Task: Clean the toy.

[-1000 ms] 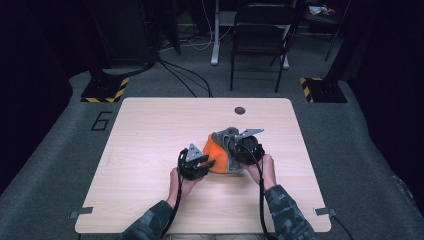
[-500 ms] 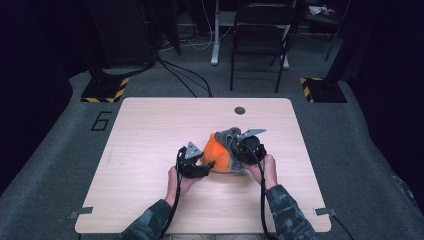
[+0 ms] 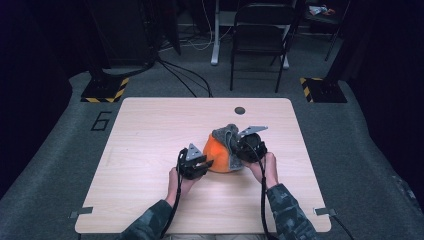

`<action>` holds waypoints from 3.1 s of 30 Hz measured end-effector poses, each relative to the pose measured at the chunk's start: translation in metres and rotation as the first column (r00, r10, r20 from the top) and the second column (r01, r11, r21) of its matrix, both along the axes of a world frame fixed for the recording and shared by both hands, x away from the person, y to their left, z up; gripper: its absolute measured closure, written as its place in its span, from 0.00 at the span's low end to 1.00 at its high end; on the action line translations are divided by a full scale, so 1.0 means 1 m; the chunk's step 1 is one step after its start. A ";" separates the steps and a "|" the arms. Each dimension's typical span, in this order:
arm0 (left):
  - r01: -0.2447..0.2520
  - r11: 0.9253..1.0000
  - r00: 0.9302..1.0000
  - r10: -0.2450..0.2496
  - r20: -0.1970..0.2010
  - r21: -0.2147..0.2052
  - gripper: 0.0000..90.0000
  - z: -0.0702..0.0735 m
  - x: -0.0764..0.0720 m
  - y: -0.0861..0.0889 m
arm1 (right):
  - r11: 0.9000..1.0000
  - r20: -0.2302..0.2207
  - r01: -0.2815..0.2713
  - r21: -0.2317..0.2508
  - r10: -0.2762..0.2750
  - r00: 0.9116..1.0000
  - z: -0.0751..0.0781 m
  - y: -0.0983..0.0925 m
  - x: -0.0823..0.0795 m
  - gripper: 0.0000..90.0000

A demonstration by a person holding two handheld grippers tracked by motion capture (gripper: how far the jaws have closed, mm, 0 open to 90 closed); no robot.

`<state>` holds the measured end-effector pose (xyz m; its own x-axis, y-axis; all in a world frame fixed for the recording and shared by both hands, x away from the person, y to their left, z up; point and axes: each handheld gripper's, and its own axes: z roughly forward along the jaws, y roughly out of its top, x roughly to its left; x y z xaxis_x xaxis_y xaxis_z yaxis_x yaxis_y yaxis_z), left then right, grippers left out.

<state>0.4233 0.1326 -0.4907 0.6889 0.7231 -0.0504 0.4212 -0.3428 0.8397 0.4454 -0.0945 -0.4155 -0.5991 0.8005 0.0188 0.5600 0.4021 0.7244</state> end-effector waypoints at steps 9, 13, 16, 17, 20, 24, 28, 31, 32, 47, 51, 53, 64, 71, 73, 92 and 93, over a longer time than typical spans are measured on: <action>0.007 1.000 1.000 -0.008 0.010 0.013 0.77 0.002 -0.003 -0.004 | 0.999 0.049 -0.054 -0.002 0.054 0.997 0.012 0.016 -0.010 0.85; 0.016 0.999 1.000 -0.016 0.019 0.035 0.79 0.002 -0.005 -0.005 | 0.998 0.050 -0.057 -0.008 0.057 0.997 0.011 0.026 -0.012 0.85; 0.021 0.999 1.000 -0.022 0.016 0.035 0.80 0.002 -0.005 -0.005 | 0.998 0.049 -0.058 -0.017 0.059 0.997 0.007 0.029 -0.010 0.84; 0.016 0.999 1.000 -0.017 0.020 0.031 0.80 0.002 -0.005 -0.005 | 0.999 0.042 -0.050 -0.011 0.050 0.998 0.006 0.029 -0.011 0.84; 0.017 0.999 1.000 -0.017 0.021 0.031 0.80 0.001 -0.006 -0.006 | 0.998 0.044 -0.054 -0.020 0.054 0.998 0.003 0.028 -0.008 0.84; 0.013 1.000 1.000 -0.014 0.020 0.027 0.80 0.001 -0.005 -0.007 | 0.999 0.040 -0.041 -0.024 0.042 0.998 0.001 0.025 -0.008 0.84; 0.016 0.999 1.000 -0.016 0.017 0.032 0.80 0.001 -0.005 -0.006 | 0.999 0.028 -0.017 -0.041 0.018 0.999 -0.003 0.015 -0.005 0.84; 0.012 1.000 1.000 -0.013 0.015 0.023 0.80 -0.001 -0.003 -0.005 | 0.999 0.008 0.012 -0.047 -0.011 1.000 -0.009 0.003 -0.002 0.85; 0.013 1.000 1.000 -0.013 0.014 0.020 0.80 -0.001 -0.002 -0.005 | 0.999 0.002 0.022 -0.050 -0.022 1.000 -0.011 -0.001 0.000 0.85; 0.011 1.000 1.000 -0.011 -0.009 0.007 0.80 -0.002 0.001 -0.001 | 0.984 -0.172 0.123 -0.128 -0.144 0.974 -0.064 -0.035 0.021 0.85; 0.007 1.000 1.000 -0.007 -0.012 -0.001 0.80 -0.004 0.003 0.001 | 0.982 -0.184 0.119 -0.144 -0.144 0.972 -0.073 -0.033 0.024 0.85; 0.011 1.000 1.000 -0.011 -0.020 -0.001 0.80 -0.003 0.003 0.002 | 0.982 -0.182 0.117 -0.149 -0.144 0.973 -0.071 -0.033 0.024 0.85; 0.006 1.000 1.000 -0.006 -0.018 -0.005 0.79 -0.004 0.004 0.004 | 0.995 -0.038 0.094 0.028 -0.093 0.995 -0.010 -0.030 0.008 0.85; 0.005 1.000 1.000 -0.005 -0.013 -0.007 0.74 -0.004 0.003 0.006 | 0.999 -0.047 0.042 -0.026 -0.043 0.998 -0.022 -0.007 0.007 0.85; -0.003 1.000 1.000 0.003 -0.006 -0.005 0.65 -0.001 0.002 0.006 | 0.999 -0.044 0.044 -0.021 -0.045 0.998 -0.023 -0.008 0.007 0.85; -0.019 0.997 0.996 0.013 0.086 0.070 0.75 -0.007 -0.004 -0.015 | 0.998 -0.036 0.054 0.022 -0.053 0.998 -0.022 -0.012 0.009 0.85; -0.022 0.998 0.996 0.016 0.087 0.061 0.77 -0.006 -0.004 -0.014 | 0.998 -0.031 0.052 0.022 -0.051 0.998 -0.019 -0.012 0.009 0.85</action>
<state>0.4189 0.1185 -0.4967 0.6749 0.7359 0.0546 0.3545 -0.3882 0.8507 0.4545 -0.1069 -0.4350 -0.5559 0.8294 0.0552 0.6014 0.3555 0.7155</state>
